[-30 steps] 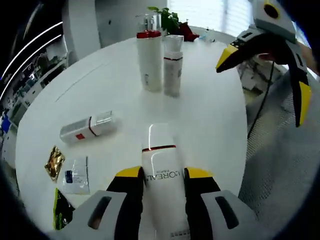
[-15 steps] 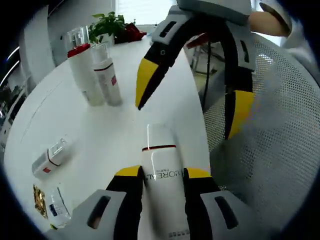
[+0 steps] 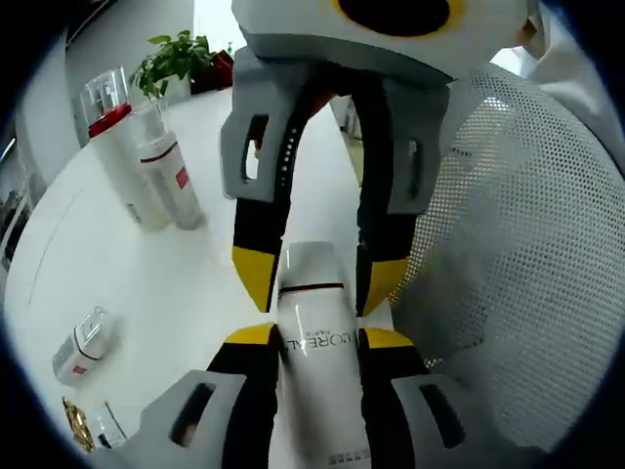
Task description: Arrange the skincare products in the storage area until every visible bottle or jar stands upright without overlapping.
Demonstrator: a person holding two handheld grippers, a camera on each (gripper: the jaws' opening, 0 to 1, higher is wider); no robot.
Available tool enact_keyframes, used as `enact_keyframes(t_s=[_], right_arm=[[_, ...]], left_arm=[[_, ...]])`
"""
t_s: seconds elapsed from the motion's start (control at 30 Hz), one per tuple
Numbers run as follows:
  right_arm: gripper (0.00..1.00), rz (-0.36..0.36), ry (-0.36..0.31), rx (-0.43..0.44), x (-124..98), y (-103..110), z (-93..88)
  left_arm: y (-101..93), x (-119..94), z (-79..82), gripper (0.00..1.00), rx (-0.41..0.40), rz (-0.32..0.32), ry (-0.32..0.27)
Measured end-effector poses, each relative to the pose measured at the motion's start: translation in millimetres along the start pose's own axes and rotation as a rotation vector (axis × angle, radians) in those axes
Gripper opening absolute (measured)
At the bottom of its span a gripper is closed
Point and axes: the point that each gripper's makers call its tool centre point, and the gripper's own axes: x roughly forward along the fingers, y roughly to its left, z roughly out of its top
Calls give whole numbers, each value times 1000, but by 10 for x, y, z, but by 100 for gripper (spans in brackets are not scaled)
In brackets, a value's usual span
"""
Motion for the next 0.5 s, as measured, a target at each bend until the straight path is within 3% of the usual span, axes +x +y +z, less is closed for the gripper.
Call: enact_keyframes(t_s=[0.37, 0.47, 0.5], right_arm=[[30, -5, 5, -35, -3, -8, -67], [29, -12, 2, -19, -19, -16, -89], [29, -13, 0, -11, -32, -19, -100]], left_arm=[[-6, 6, 6, 28, -1, 12, -6], [22, -10, -3, 29, -32, 42, -21], [89, -27, -5, 31, -61, 90, -38]])
